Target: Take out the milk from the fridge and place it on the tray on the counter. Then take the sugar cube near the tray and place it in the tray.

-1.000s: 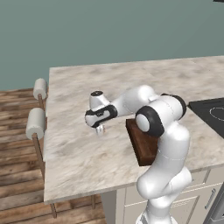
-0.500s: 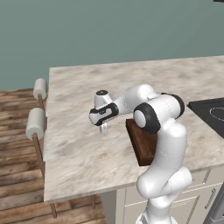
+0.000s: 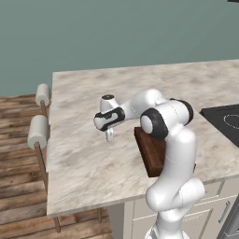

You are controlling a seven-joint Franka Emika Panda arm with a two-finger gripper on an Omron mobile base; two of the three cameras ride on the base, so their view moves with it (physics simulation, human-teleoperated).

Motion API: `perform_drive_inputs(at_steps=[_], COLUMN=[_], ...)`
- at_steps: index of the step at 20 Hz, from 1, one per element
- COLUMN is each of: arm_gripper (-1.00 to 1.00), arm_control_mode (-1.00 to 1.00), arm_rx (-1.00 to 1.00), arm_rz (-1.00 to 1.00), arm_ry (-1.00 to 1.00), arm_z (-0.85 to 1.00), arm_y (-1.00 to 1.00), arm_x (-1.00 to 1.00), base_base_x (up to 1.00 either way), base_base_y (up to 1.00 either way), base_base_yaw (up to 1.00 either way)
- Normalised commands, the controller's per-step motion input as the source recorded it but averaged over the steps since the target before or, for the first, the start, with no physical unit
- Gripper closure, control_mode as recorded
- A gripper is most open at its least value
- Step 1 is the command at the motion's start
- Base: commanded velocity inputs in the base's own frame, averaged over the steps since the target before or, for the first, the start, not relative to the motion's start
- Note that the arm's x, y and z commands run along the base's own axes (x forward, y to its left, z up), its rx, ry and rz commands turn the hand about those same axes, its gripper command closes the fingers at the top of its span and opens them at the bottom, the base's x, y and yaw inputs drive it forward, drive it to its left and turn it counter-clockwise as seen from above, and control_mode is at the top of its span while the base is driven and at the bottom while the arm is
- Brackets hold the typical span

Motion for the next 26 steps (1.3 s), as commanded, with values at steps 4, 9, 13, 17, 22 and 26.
perform_drive_inputs(at_steps=[4,9,13,17,22,26], arm_gripper=[-1.00,-1.00,-1.00,-1.00,-1.00,-1.00], arm_control_mode=[-1.00,-1.00,-1.00,-1.00,-1.00,-1.00], arm_rx=[0.01,0.00,0.00,0.00,0.00,0.00], arm_rz=[0.00,0.00,0.00,0.00,0.00,0.01], arm_ry=[0.05,0.00,0.00,0.00,0.00,0.00], arm_z=[-0.15,-0.06,-0.12,-0.29,-0.40,-0.40], arm_y=[-0.04,-0.03,-0.06,-0.01,-0.07,0.00], arm_x=[0.00,0.00,0.00,0.00,0.00,0.01], base_base_x=[0.00,0.00,0.00,0.00,0.00,0.00], base_base_y=[0.00,0.00,0.00,0.00,0.00,0.00], base_base_yaw=[0.00,0.00,0.00,0.00,0.00,0.00])
